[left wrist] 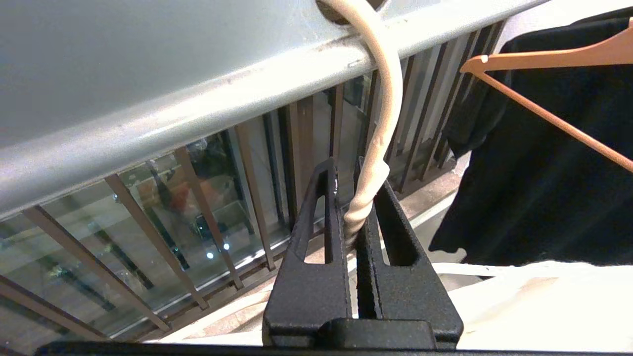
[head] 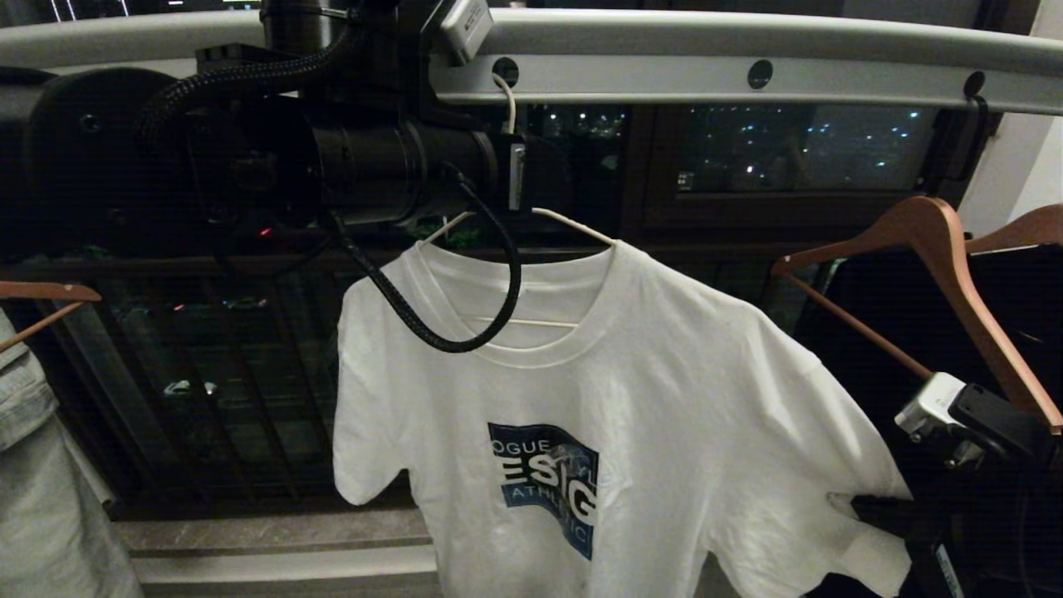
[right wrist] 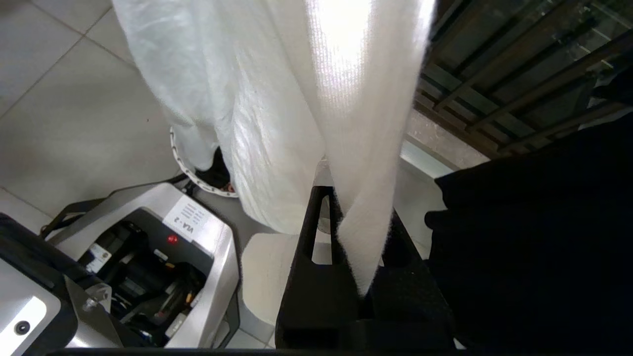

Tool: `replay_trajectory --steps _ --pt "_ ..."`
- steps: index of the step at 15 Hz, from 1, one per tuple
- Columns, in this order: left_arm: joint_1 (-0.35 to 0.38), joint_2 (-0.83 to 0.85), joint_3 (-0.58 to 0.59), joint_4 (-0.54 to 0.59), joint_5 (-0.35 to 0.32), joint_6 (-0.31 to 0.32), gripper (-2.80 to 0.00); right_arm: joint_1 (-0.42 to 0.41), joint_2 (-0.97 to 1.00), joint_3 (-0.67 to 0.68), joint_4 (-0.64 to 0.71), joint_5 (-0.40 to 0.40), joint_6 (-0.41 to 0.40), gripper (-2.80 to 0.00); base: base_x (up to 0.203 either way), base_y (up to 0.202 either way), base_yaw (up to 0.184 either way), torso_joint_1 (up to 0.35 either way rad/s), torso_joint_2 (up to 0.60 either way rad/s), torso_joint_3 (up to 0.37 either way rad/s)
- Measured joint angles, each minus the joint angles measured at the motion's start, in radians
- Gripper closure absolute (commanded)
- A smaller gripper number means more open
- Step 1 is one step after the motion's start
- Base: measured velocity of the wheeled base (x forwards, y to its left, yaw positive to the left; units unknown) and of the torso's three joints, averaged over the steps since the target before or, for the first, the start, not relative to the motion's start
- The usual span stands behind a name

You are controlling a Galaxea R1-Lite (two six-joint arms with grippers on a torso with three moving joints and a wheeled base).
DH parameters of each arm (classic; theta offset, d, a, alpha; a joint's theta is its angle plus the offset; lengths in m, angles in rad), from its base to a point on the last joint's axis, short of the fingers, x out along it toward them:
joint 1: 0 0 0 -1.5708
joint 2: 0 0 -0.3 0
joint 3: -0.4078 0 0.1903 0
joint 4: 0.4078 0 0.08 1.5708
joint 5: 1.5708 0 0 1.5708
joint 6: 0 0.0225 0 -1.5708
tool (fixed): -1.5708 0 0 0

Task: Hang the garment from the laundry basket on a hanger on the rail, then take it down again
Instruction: Take the clothes off the clothes rack

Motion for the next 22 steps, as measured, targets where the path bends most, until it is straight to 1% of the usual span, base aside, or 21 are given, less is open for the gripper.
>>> replay_trajectory --steps 5,6,13,17,18,22 --pt "0.0 0.001 -0.001 0.0 0.0 0.0 0.0 0.0 -0.003 -0.003 -0.002 0.001 -0.003 0.0 0.0 0.0 0.0 0.0 0.0 0.0" --pt "0.0 0.001 -0.001 0.0 -0.001 0.0 0.0 0.0 -0.003 -0.003 -0.009 0.001 -0.014 -2.8 0.0 0.0 0.0 0.0 0.0 0.0" --pt "0.0 0.0 0.001 0.001 0.0 0.0 0.0 0.001 -0.031 0.011 -0.03 0.004 -0.047 -2.8 0.0 0.0 0.0 0.0 0.0 0.0" --pt "0.0 0.0 0.006 0.0 0.0 0.0 0.0 0.0 -0.102 -0.031 -0.03 0.008 -0.044 -2.8 0.0 0.0 0.0 0.0 0.0 0.0" --pt "0.0 0.0 0.007 0.001 0.0 0.0 0.0 0.0 -0.122 -0.045 -0.031 0.009 -0.043 0.0 0.0 0.0 0.0 0.0 0.0 0.0" --pt "0.0 0.0 0.008 0.001 0.0 0.0 0.0 0.001 -0.176 -0.056 -0.027 0.012 -0.043 0.0 0.0 0.0 0.0 0.0 0.0 0.0"
